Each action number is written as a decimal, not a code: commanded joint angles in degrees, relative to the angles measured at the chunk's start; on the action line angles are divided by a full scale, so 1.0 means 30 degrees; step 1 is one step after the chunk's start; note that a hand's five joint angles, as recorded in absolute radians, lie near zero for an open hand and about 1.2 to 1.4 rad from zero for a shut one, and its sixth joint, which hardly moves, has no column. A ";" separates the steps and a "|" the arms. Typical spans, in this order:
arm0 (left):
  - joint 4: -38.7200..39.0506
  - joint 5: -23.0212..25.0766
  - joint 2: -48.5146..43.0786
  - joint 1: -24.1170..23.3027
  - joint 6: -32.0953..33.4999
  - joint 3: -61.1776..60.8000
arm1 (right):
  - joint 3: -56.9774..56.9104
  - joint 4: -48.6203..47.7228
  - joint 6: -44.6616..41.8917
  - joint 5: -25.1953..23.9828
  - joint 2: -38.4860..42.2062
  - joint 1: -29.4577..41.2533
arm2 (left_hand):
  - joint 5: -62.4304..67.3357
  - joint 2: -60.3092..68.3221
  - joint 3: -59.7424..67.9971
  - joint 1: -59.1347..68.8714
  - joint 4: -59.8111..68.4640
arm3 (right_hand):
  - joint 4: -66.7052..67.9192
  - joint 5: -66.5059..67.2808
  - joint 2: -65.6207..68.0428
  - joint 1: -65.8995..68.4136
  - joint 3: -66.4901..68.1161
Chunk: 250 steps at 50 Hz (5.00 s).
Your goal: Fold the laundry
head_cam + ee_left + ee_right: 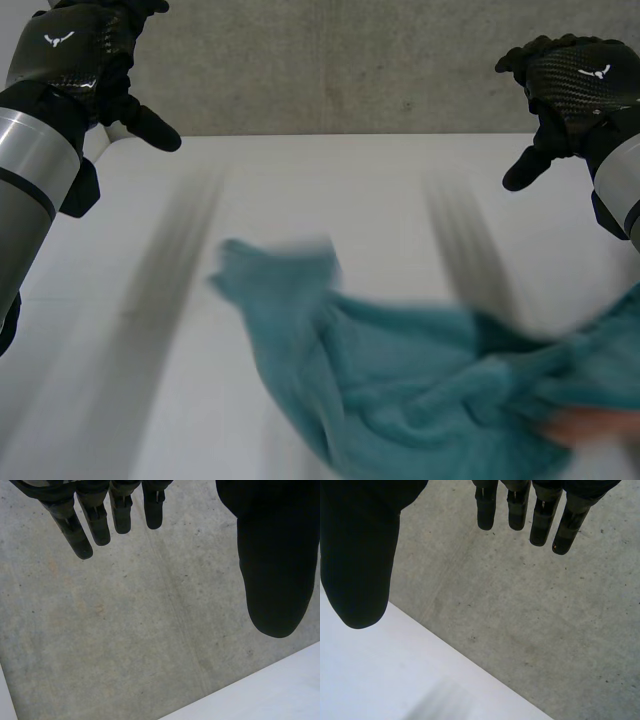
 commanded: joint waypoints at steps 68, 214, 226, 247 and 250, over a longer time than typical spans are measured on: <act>-0.0293 0.2261 -0.9072 -0.8021 1.2713 -0.0900 | 0.9422 0.9929 -1.2762 -0.8976 -0.0617 -0.8166 | 2.2462 2.2814 2.2606 2.2869 2.2753 | -0.1042 -0.0979 -0.0834 -0.0383 -0.0633; 0.1994 -0.1288 -0.5351 0.1178 0.8318 -0.1192 | 0.3451 0.2248 -0.3093 -0.1975 0.0964 0.0509 | 2.2021 2.2373 2.2165 2.2428 2.2312 | 2.2272 2.2335 2.2480 2.2931 2.2681; 0.1584 -0.1288 -0.5058 0.0182 0.8230 -0.3478 | -0.3188 0.9289 -0.7082 -0.2946 0.6697 -0.0723 | 2.2357 2.2709 2.2502 2.2764 2.2648 | 2.2272 2.2335 2.2480 2.2931 2.2681; 0.9260 -0.3661 -0.5821 0.0562 0.4656 0.7163 | -1.2112 -0.1495 -0.6172 -0.1889 0.5858 -0.0461 | 2.2462 2.2814 2.2606 2.2869 2.2753 | 2.2272 2.2335 2.2480 2.2931 2.2681; 0.9084 -0.3573 -0.5615 0.0651 0.4597 0.4644 | -0.9715 0.0083 -0.6172 -0.3789 0.4863 -0.0753 | 2.2462 2.2814 2.2606 2.2869 2.2753 | 2.2272 2.2335 2.2480 2.2931 2.2681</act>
